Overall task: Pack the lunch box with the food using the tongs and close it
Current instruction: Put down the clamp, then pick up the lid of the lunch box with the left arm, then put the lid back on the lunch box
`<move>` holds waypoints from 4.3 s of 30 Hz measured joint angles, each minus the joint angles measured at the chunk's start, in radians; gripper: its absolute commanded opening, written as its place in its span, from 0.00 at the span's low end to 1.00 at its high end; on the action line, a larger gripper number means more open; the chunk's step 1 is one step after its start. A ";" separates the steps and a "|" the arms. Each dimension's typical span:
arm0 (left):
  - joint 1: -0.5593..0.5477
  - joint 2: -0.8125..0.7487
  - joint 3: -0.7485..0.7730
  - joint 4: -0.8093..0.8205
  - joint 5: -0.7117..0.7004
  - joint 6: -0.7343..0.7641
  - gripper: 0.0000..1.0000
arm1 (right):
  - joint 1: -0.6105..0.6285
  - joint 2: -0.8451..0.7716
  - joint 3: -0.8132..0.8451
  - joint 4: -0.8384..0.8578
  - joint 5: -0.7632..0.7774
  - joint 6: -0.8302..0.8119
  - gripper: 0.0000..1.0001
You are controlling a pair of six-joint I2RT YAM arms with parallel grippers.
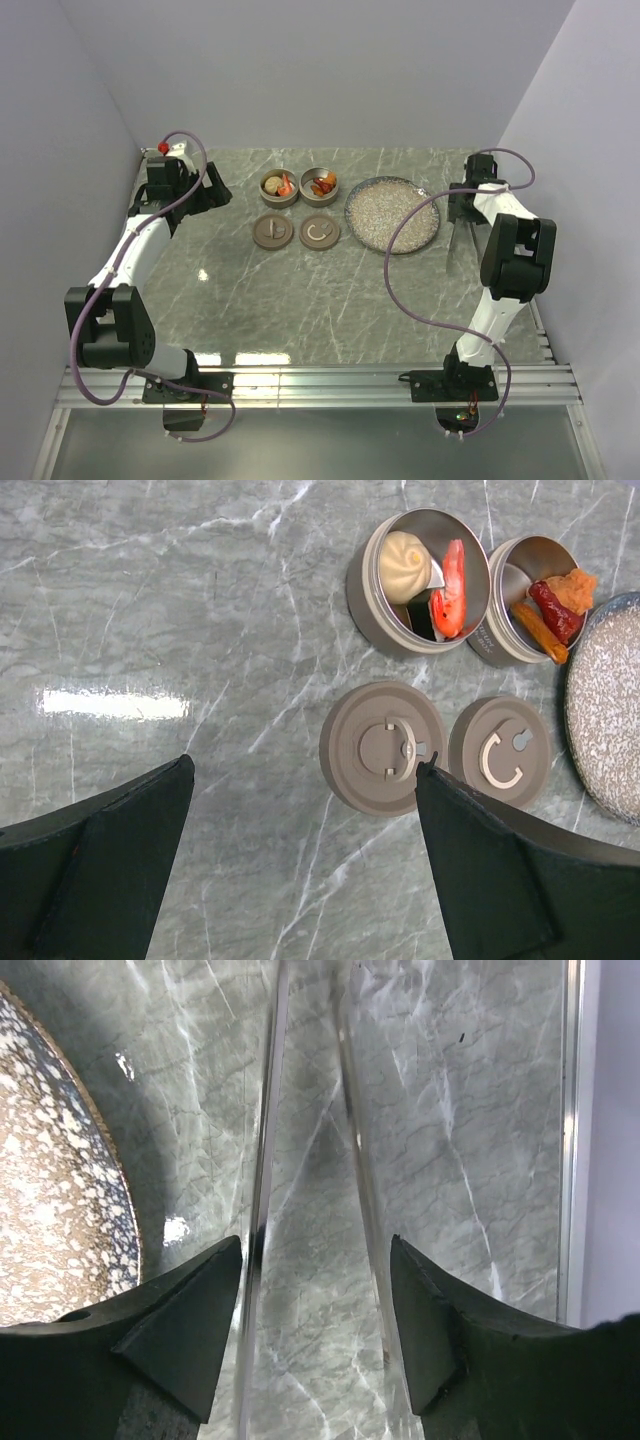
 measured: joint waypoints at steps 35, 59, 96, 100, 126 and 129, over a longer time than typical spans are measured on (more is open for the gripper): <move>-0.317 0.040 -0.008 -0.010 -0.101 0.001 0.98 | -0.005 -0.240 0.147 0.058 -0.189 0.164 0.91; -0.385 0.407 0.110 0.097 -0.213 -0.097 0.57 | 0.014 -0.447 -0.019 0.130 -0.290 0.210 0.82; -0.389 0.439 0.117 0.037 -0.232 -0.068 0.00 | 0.014 -0.447 -0.073 0.160 -0.322 0.224 0.81; -0.389 0.402 0.129 -0.055 -0.228 -0.065 0.00 | 0.014 -0.460 -0.086 0.171 -0.322 0.224 0.81; -0.318 0.750 0.867 -0.395 -0.179 0.018 0.00 | 0.014 -0.503 -0.138 0.190 -0.289 0.240 0.81; -0.319 0.764 0.865 -0.391 -0.162 0.011 0.00 | 0.014 -0.502 -0.138 0.188 -0.284 0.243 0.81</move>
